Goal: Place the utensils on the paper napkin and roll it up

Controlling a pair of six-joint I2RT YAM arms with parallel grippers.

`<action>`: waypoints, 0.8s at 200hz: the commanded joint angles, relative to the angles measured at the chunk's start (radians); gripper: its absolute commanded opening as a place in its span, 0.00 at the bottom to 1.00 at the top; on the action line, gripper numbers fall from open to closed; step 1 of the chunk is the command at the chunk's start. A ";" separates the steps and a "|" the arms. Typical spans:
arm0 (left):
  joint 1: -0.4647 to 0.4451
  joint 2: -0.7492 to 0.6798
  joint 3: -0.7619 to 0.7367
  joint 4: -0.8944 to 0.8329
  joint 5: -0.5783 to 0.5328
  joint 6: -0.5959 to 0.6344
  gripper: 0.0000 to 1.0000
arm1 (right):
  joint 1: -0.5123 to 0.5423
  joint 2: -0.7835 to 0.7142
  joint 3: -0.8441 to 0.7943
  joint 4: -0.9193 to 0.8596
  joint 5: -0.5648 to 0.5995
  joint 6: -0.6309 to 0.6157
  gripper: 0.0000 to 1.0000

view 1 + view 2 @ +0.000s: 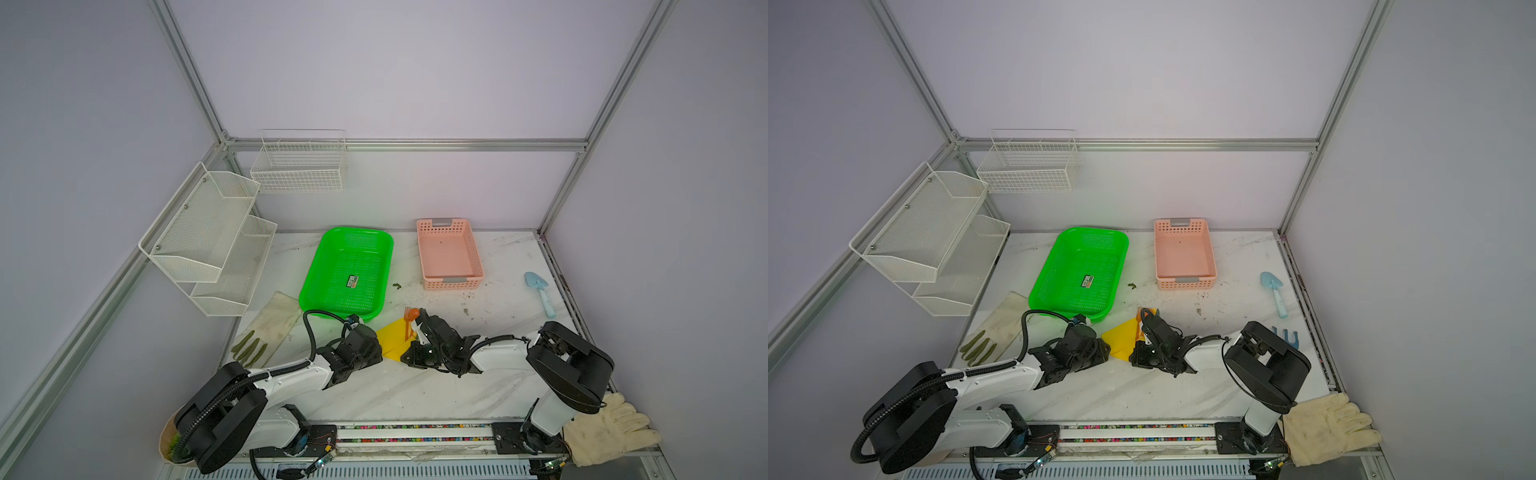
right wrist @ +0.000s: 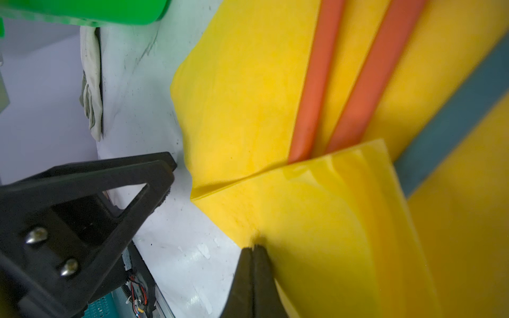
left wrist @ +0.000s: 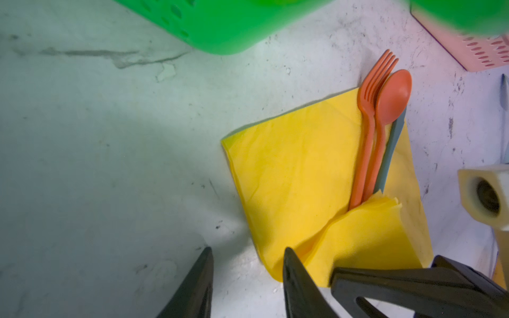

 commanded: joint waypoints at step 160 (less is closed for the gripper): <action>0.002 0.239 0.066 -0.017 -0.047 -0.064 0.26 | 0.005 -0.028 -0.049 0.017 0.010 0.018 0.00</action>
